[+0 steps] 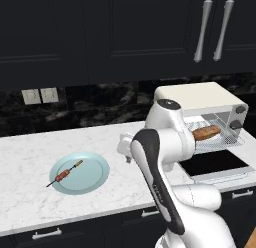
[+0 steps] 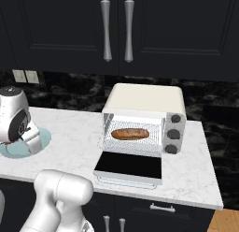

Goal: Pick up the kebab skewer and baguette bread, and place them inside the toaster oven. Close the toaster oven door and start by setting the timer.

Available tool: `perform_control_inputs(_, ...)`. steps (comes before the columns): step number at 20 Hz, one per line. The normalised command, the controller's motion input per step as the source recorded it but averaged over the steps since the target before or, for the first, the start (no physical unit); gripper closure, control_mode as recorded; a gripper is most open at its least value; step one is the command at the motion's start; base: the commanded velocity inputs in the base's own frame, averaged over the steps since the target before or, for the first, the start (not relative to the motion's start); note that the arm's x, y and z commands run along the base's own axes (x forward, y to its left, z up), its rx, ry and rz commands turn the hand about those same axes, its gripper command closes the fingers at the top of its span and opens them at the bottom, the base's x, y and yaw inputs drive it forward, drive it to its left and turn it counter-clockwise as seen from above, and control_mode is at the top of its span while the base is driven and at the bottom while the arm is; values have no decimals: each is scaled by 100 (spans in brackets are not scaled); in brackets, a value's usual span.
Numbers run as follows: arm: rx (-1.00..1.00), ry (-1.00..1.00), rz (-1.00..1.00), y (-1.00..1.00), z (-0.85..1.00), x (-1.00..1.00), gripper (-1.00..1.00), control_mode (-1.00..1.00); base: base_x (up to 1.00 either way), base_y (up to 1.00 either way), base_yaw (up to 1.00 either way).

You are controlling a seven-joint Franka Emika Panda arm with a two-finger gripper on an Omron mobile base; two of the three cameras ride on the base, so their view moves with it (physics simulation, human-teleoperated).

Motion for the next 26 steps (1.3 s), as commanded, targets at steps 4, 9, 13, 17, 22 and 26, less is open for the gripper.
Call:
perform_control_inputs(4, 0, 14, 14, 100, -12, 17, -100, -100, 0, 0, 0)
perform_control_inputs(9, 0, 4, 2, 81, -21, 42, -100, -100, 0, 0, 0)
perform_control_inputs(13, 0, 0, -10, 77, -29, 74, -100, -100, 0, 0, 0)
perform_control_inputs(17, 0, 0, -7, 42, -37, 64, -100, -100, 0, 0, 0)
perform_control_inputs(22, 0, 7, -1, 21, -25, 38, -100, -100, 0, 0, 0)
perform_control_inputs(26, -1, 11, 0, 41, -39, 36, -100, -100, 0, 0, 0)
